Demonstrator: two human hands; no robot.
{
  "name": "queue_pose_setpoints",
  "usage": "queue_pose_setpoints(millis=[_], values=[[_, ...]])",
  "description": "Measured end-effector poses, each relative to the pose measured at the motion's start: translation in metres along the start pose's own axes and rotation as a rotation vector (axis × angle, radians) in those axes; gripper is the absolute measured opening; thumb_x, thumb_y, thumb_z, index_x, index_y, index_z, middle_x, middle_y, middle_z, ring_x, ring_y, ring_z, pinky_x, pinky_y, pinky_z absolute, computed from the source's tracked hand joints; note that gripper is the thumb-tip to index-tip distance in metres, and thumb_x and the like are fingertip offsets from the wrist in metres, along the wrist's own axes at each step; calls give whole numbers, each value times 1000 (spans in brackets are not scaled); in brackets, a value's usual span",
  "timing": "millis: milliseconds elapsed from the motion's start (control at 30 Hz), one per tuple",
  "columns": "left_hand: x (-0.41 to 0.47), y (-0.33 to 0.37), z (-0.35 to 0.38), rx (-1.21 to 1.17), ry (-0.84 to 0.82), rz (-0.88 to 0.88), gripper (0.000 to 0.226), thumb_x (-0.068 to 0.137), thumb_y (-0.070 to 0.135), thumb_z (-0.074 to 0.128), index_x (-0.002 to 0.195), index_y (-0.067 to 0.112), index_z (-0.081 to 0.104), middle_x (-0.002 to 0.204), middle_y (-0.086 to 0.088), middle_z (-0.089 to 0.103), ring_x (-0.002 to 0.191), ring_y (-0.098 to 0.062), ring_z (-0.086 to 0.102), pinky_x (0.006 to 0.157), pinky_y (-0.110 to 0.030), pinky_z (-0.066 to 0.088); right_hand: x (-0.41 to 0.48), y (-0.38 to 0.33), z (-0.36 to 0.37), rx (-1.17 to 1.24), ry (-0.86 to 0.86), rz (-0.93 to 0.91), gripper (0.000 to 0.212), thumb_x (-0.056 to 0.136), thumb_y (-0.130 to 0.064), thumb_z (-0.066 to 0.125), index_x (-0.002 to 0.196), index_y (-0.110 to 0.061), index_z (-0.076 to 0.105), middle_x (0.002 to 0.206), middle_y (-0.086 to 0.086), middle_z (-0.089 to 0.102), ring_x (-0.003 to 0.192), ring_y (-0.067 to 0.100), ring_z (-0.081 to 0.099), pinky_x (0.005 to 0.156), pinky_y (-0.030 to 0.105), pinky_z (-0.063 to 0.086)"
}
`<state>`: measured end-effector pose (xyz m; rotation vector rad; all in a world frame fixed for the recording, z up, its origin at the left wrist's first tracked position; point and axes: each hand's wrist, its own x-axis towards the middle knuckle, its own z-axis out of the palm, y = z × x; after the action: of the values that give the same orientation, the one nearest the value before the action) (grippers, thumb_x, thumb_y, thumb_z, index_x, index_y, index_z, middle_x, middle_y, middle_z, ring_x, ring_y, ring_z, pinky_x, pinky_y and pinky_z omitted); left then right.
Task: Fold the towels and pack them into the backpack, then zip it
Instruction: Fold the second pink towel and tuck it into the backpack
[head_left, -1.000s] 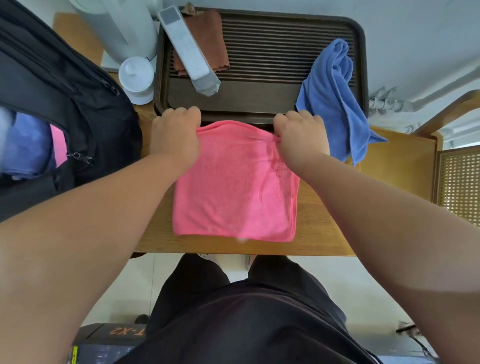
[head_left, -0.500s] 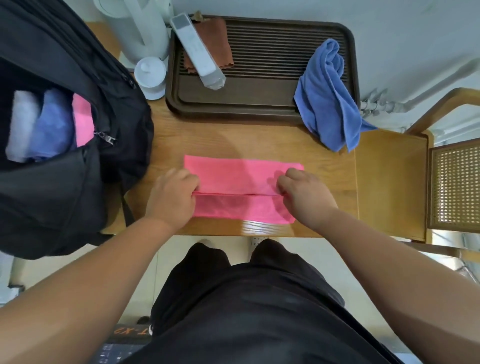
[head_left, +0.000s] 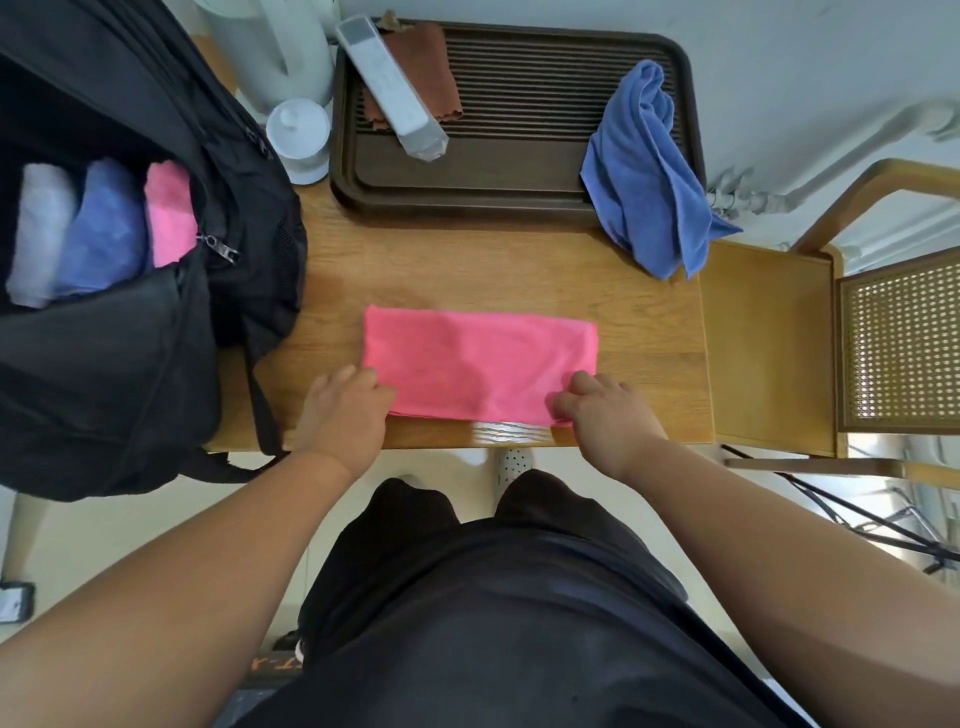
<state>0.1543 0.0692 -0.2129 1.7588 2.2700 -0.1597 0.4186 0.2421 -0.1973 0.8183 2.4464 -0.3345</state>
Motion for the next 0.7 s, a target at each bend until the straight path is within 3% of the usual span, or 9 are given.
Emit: queue_pose_setpoints(millis=[100,200,267,300,367,433,500,700], values=[[-2,0,1,4,-98,-45,8,84,21,60,87,19,68,90,0,55,91,-25,51,80,-40,43,-3,-4,-1,11,-20,44,37,92,-37,55,129,-33,55,137,0,47,122,27,48,99,43,41],[-1,6,-5,-64,-33,-66,29,85,39,53,99,18,68,97,0,57,95,-24,52,85,-42,44,0,-10,-5,-6,80,72,55,90,-67,44,127,-30,58,131,1,52,121,27,47,100,45,40],[6,16,-10,-90,-16,-67,41,91,42,48,122,18,62,119,-5,58,112,-27,51,96,-45,41,7,-22,-11,29,201,54,61,92,-71,38,134,-28,53,134,5,50,126,29,45,103,47,38],[13,22,-12,-102,-38,-78,50,96,44,45,138,19,52,138,-9,50,128,-29,44,106,-47,36,14,-29,-13,53,227,40,63,94,-69,35,140,-28,47,143,7,45,133,31,40,108,48,35],[28,32,-13,-105,-103,-93,66,101,49,35,158,20,20,165,-10,15,151,-31,15,122,-50,13,32,-44,-15,99,209,20,70,97,-66,29,156,-28,25,163,12,20,150,33,17,120,53,19],[43,40,-7,-105,-137,-83,72,102,53,26,160,20,-2,167,-7,-15,154,-28,-11,124,-53,-3,51,-55,-12,122,180,25,75,98,-65,23,160,-28,3,168,10,-7,154,32,-8,123,55,2],[53,43,-1,-99,-162,-87,75,101,56,21,158,20,-13,163,-6,-29,151,-28,-22,122,-54,-8,66,-58,-2,122,169,51,78,97,-68,17,159,-27,-7,166,9,-19,151,33,-20,122,55,-6],[57,25,32,-96,-210,-116,85,93,72,9,154,23,-26,155,-4,-44,144,-23,-38,121,-58,-9,64,-26,34,41,173,157,82,91,-78,-2,155,-31,-23,161,10,-31,147,32,-31,120,59,-10]])
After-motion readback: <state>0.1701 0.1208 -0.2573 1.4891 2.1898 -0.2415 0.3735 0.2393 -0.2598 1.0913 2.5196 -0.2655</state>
